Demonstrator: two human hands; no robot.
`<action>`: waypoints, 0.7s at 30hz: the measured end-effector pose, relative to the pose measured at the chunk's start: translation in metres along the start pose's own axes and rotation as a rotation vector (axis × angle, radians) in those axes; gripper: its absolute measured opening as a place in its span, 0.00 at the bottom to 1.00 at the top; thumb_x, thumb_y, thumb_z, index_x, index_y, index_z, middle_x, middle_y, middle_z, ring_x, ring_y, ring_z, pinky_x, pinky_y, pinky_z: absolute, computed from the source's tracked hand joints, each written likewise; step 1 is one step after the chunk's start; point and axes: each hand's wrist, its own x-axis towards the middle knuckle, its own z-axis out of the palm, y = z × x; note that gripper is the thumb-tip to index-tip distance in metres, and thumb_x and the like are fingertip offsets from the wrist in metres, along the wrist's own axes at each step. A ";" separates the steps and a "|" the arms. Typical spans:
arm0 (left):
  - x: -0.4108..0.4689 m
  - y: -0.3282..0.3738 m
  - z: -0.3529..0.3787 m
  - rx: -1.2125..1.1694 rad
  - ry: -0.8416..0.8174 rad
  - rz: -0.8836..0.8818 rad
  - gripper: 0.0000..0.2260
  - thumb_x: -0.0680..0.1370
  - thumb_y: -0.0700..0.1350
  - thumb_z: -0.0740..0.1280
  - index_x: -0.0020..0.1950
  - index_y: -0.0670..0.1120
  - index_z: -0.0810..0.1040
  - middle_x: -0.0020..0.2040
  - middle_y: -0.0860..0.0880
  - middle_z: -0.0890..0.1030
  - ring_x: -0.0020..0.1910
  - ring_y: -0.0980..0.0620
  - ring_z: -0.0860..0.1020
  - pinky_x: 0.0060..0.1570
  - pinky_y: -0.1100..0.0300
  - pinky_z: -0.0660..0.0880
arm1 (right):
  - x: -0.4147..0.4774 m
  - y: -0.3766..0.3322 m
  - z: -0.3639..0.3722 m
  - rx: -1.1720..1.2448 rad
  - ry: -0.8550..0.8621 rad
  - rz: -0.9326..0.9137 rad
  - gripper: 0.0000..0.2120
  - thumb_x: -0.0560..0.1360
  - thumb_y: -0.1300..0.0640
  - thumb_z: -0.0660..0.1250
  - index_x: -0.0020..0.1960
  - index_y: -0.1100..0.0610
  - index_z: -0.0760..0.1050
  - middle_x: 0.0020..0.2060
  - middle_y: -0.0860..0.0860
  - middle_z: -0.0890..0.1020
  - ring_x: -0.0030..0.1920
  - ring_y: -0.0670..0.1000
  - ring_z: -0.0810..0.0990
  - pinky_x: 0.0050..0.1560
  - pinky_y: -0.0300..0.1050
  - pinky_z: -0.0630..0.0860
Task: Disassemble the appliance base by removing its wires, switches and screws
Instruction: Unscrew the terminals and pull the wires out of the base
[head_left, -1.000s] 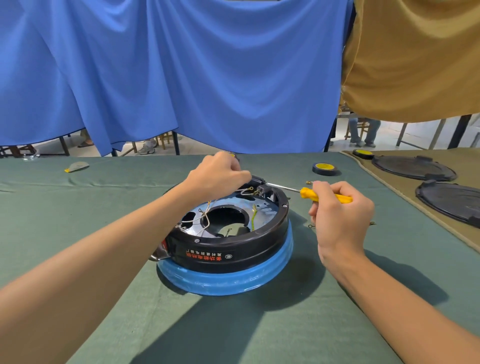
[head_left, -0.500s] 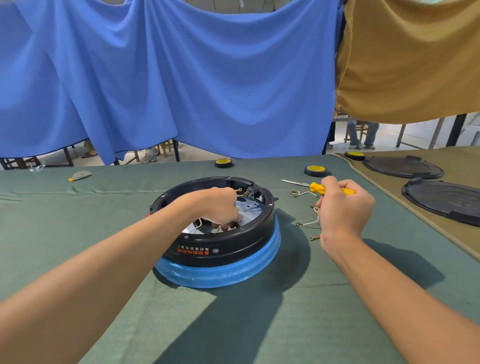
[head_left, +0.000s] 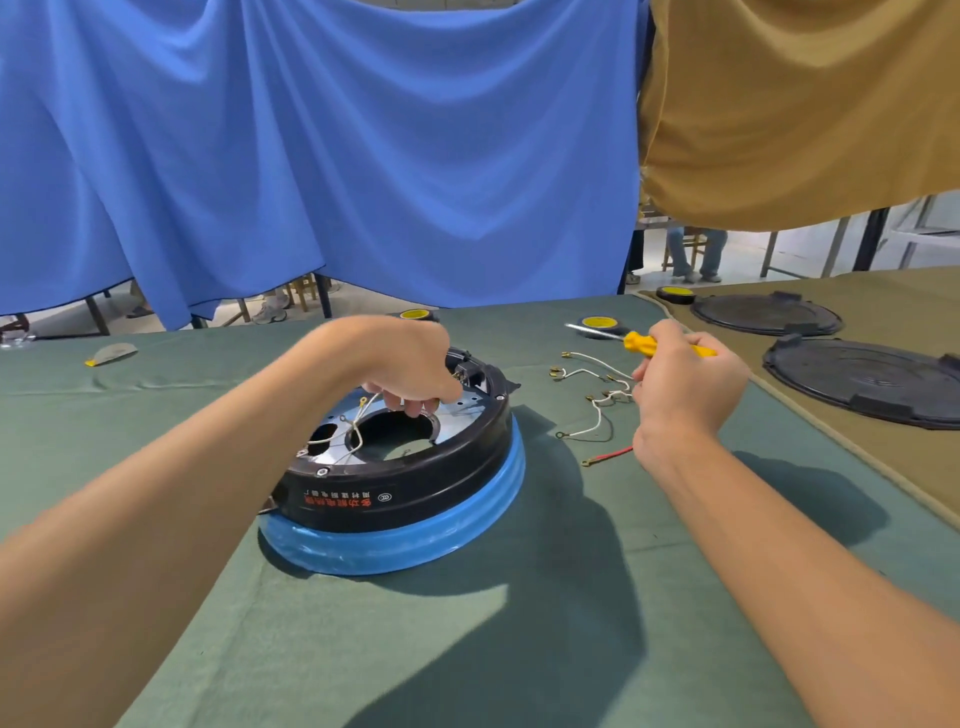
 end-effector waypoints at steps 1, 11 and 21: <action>-0.004 0.005 -0.005 0.033 0.008 0.028 0.15 0.77 0.46 0.62 0.32 0.45 0.78 0.27 0.54 0.80 0.28 0.52 0.75 0.41 0.55 0.75 | 0.004 -0.003 -0.002 0.013 0.015 0.008 0.09 0.69 0.60 0.65 0.31 0.60 0.70 0.24 0.56 0.73 0.23 0.50 0.68 0.22 0.38 0.62; 0.011 0.089 0.044 0.269 0.352 0.392 0.05 0.79 0.47 0.58 0.43 0.49 0.70 0.38 0.50 0.67 0.48 0.40 0.75 0.40 0.53 0.66 | 0.045 -0.016 -0.035 0.093 0.219 0.099 0.12 0.71 0.62 0.65 0.30 0.57 0.67 0.17 0.48 0.70 0.21 0.47 0.68 0.21 0.38 0.60; 0.037 0.123 0.088 0.215 0.462 0.428 0.11 0.80 0.53 0.61 0.53 0.48 0.76 0.50 0.44 0.78 0.51 0.39 0.77 0.38 0.55 0.64 | 0.054 -0.014 -0.040 0.051 0.203 0.057 0.12 0.72 0.61 0.66 0.31 0.56 0.69 0.25 0.52 0.73 0.23 0.47 0.71 0.22 0.38 0.63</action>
